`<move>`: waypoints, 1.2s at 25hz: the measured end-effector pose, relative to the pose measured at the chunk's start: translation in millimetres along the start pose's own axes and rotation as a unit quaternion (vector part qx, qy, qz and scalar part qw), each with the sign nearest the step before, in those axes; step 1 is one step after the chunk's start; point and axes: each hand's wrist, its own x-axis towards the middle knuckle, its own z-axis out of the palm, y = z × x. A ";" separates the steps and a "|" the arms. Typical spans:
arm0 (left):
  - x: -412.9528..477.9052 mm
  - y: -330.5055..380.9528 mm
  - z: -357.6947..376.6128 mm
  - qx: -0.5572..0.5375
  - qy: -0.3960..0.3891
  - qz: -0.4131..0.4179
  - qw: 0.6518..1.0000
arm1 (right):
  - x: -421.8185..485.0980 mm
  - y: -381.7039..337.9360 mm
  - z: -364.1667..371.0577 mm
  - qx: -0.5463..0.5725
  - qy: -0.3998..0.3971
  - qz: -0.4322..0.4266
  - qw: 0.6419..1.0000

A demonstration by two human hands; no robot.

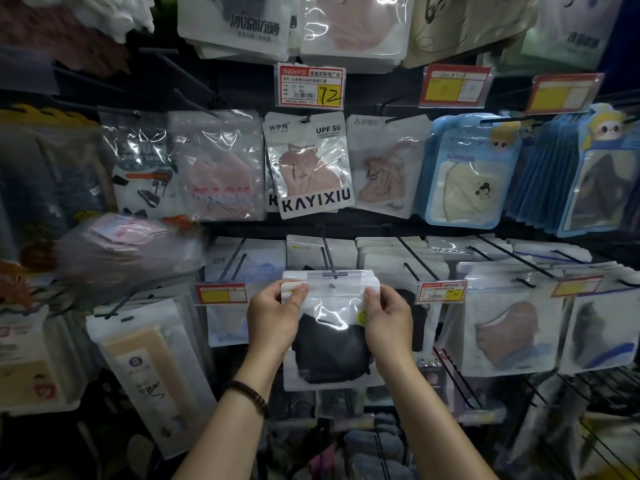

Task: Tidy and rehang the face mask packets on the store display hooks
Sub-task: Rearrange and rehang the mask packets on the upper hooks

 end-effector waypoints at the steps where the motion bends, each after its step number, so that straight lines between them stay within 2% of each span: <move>1: 0.7 -0.9 2.5 0.011 0.010 -0.001 1.000 | 0.6 -1.4 0.0 -0.019 0.003 -0.001 1.000; 6: -2.3 -7.3 14.2 0.000 0.089 -0.012 0.996 | 1.9 -4.4 1.4 -0.045 0.052 0.004 0.998; 10: -7.6 -14.2 14.3 -0.026 0.103 -0.006 0.994 | 1.1 4.2 1.3 -0.075 0.069 -0.022 0.995; 13: -9.6 -26.1 7.6 0.027 0.101 -0.003 0.994 | -8.8 13.5 0.3 -0.093 0.085 -0.019 0.992; 15: -16.7 -26.1 -1.7 0.083 0.055 -0.026 0.995 | -23.1 17.7 0.1 -0.132 0.092 -0.033 0.986; 17: -26.0 -12.0 -18.8 0.193 -0.076 -0.054 0.977 | -41.4 16.1 0.9 -0.132 0.052 -0.051 0.989; 18: -29.7 -2.8 -31.0 0.265 -0.177 -0.053 0.947 | -53.0 11.9 1.7 -0.116 0.002 -0.063 0.991; 20: -32.4 21.8 -61.2 0.388 -0.369 -0.010 0.844 | -75.9 -3.7 7.8 -0.097 -0.107 -0.102 0.984; 22: -32.1 49.4 -96.2 0.454 -0.471 0.026 0.756 | -92.9 -28.5 21.8 -0.096 -0.176 -0.145 0.969; 23: -30.8 65.2 -114.8 0.471 -0.487 0.028 0.735 | -98.6 -43.9 32.0 -0.093 -0.193 -0.163 0.963; 24: -27.9 79.2 -133.0 0.478 -0.488 0.025 0.730 | -102.5 -59.0 42.0 -0.087 -0.206 -0.175 0.959; 27: -9.7 111.9 -189.4 0.465 -0.452 -0.005 0.761 | -108.3 -102.2 78.1 -0.059 -0.266 -0.188 0.943; 30: 20.3 126.7 -240.6 0.483 -0.389 0.007 0.784 | -105.3 -132.1 113.1 -0.092 -0.291 -0.209 0.929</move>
